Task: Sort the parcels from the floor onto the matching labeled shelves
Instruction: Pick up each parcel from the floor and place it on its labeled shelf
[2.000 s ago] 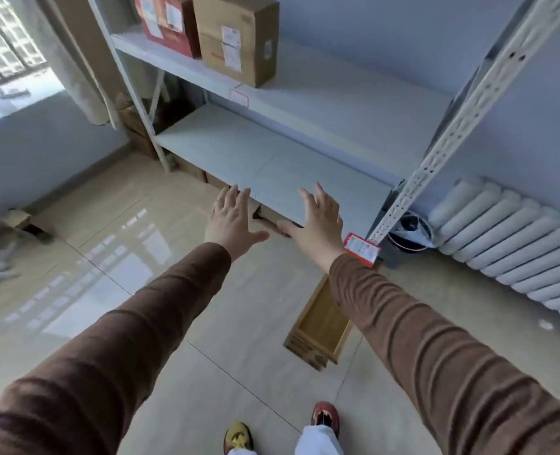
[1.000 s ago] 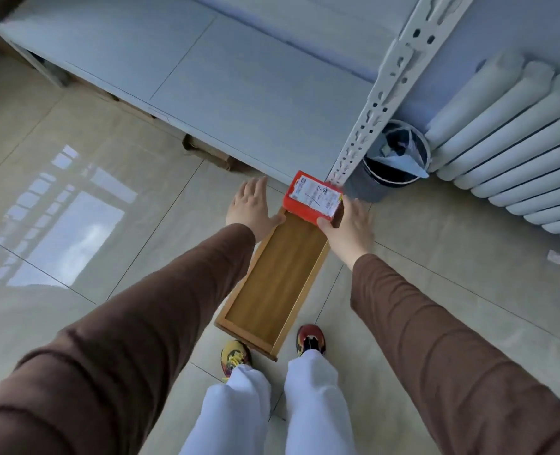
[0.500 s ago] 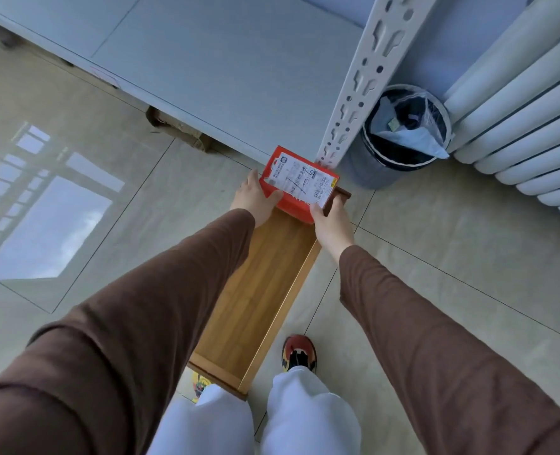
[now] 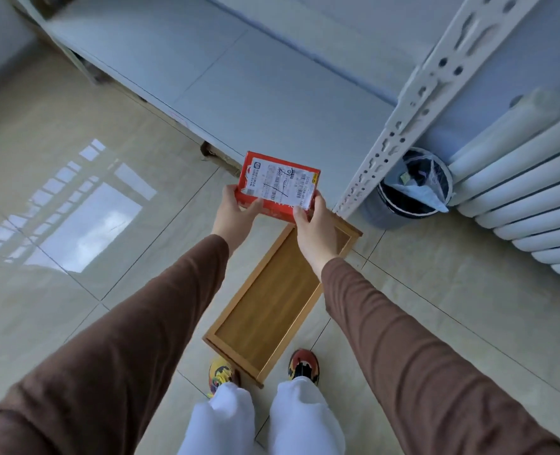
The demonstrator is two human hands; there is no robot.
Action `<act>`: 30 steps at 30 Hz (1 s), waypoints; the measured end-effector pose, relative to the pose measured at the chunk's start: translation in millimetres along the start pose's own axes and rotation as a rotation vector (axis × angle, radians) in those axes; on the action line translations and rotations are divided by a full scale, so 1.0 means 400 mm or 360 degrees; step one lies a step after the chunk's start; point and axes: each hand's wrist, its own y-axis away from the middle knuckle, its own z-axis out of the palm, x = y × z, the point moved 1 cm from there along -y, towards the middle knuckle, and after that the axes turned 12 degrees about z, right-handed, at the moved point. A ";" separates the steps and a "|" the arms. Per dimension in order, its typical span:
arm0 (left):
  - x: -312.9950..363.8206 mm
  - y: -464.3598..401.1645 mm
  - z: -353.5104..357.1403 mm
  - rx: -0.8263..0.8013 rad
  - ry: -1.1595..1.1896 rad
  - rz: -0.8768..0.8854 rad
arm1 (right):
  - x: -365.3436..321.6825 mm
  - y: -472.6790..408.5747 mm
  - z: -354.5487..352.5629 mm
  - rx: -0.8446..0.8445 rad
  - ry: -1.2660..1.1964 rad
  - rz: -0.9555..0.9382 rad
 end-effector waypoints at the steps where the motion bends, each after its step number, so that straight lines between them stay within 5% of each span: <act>1: 0.048 0.015 -0.057 0.0056 0.0042 0.0025 | -0.062 0.029 0.002 -0.0028 -0.0004 -0.0064; 16: 0.676 0.363 -0.980 0.1083 0.0222 0.0728 | -1.001 0.624 0.133 -0.0417 -0.0289 -0.1066; 25: 0.731 0.634 -1.389 0.1483 0.0152 0.1070 | -1.259 1.023 0.337 -0.0625 -0.0486 -0.1636; 30: 0.673 0.746 -1.584 0.1579 0.0129 0.1146 | -1.307 1.176 0.496 -0.0617 -0.0475 -0.1713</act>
